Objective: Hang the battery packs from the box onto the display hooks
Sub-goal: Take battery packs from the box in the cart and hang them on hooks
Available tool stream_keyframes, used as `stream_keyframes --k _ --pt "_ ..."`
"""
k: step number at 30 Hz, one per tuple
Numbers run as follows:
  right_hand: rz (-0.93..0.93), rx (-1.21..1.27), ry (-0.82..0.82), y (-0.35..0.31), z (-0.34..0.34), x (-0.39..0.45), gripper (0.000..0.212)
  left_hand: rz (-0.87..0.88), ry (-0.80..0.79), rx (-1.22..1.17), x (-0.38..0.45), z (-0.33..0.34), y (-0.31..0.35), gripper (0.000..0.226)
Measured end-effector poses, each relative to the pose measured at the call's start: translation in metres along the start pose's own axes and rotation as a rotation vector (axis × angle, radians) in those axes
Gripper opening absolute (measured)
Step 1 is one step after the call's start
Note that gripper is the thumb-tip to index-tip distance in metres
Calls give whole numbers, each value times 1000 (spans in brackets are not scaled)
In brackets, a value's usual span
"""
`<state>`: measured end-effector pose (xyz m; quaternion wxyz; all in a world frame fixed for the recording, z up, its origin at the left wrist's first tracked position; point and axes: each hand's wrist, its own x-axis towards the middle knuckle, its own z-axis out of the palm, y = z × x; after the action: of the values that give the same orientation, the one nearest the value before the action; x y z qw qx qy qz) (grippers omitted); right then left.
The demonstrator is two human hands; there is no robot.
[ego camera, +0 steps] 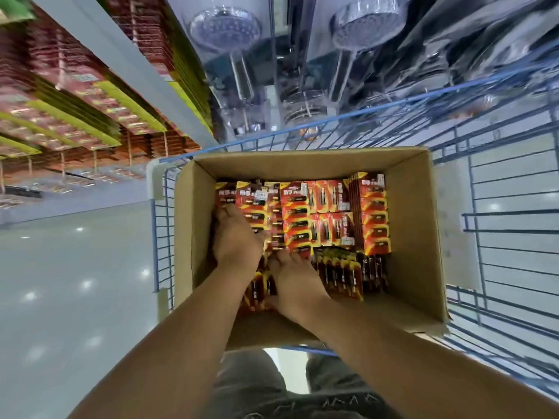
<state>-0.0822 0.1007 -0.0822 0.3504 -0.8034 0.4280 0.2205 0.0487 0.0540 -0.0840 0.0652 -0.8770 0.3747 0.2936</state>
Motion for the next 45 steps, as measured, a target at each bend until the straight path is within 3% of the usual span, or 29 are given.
stream_keyframes --k 8,13,19,25,31,35,42,45 --pt "33 238 23 10 -13 3 53 5 53 -411 -7 -12 -12 56" --pt "-28 304 48 24 -26 -8 40 102 58 -556 -22 -28 -19 42" --pt "174 792 -109 50 -74 -51 36 171 -75 -726 -53 -68 -34 39" --pt "147 1242 78 33 -122 -83 27 184 -6 -1022 -92 -124 -52 37" --pt "-6 1333 193 -47 -168 -100 33 197 67 -1292 -134 -186 -106 28" --pt "-154 1363 206 -133 -191 -108 25 238 187 -1371 -159 -237 -166 24" --pt "-302 1333 303 -328 -194 -106 23 283 424 -1361 -178 -328 -329 16" --pt "-345 1332 368 -412 -186 -108 22 337 507 -1346 -186 -372 -398 29"
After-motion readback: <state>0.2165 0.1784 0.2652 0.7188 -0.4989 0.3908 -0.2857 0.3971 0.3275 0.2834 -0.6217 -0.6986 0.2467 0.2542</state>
